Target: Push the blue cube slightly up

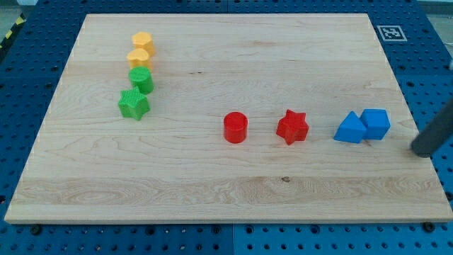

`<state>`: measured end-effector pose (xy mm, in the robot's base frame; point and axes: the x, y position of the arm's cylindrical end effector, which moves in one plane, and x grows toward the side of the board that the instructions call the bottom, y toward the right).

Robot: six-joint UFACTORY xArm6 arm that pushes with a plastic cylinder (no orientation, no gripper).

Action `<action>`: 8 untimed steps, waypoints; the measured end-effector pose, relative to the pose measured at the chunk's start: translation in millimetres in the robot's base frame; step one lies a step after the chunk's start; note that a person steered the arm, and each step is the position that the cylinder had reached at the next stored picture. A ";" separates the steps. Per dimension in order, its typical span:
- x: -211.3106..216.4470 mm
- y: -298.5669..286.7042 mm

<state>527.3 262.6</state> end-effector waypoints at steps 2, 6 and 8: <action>-4.2 -29.1; -114.9 -54.5; -153.7 -43.0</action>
